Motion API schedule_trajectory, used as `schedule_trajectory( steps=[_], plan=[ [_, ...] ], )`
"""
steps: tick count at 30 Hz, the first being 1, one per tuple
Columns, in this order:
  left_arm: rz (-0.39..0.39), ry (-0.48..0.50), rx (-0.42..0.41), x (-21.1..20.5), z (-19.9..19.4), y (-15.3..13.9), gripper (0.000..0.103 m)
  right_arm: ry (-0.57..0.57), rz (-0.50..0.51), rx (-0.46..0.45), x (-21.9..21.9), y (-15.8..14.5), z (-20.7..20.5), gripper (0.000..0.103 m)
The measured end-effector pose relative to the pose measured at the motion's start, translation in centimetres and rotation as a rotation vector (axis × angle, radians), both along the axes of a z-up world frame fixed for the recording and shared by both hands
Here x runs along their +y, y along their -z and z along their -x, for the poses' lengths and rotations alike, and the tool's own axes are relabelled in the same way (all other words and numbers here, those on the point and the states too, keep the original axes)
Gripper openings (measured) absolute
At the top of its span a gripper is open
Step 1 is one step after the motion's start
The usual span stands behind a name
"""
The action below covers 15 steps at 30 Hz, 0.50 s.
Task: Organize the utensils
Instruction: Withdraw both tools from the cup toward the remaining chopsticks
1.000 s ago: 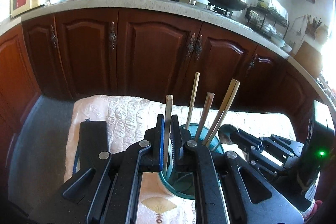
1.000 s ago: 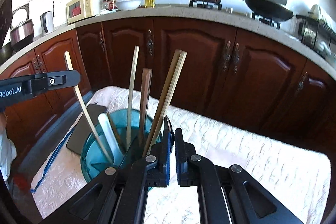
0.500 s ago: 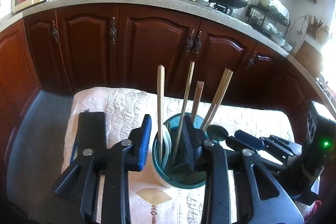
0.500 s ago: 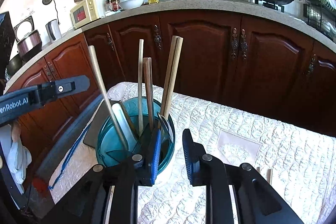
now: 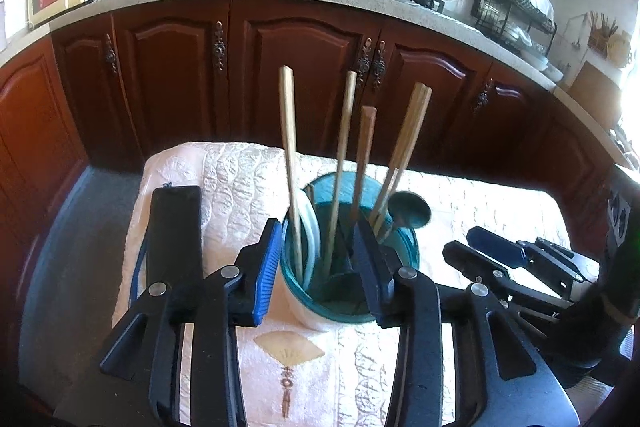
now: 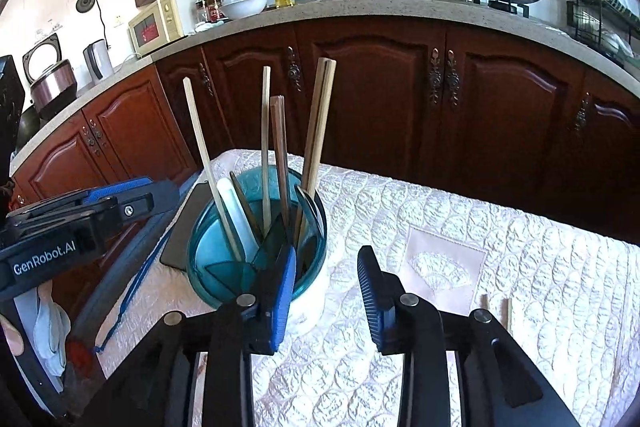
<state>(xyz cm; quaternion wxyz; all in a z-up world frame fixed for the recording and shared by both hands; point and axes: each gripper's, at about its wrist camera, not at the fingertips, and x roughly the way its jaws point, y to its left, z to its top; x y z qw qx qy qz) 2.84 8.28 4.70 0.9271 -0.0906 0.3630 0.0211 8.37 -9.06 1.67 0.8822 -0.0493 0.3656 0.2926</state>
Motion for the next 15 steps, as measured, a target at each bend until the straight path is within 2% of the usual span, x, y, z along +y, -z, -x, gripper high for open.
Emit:
schedule_trajectory(
  steps=[8,15],
  plan=[
    [0.021,0.049,0.010,-2.8,1.2,0.6,0.049,0.035,0.019,0.016,-2.4,0.9,0.9,0.031],
    [0.035,0.123,0.046,-6.3,1.6,1.4,0.052,0.086,0.028,0.046,-5.6,2.2,1.3,0.033]
  ],
)
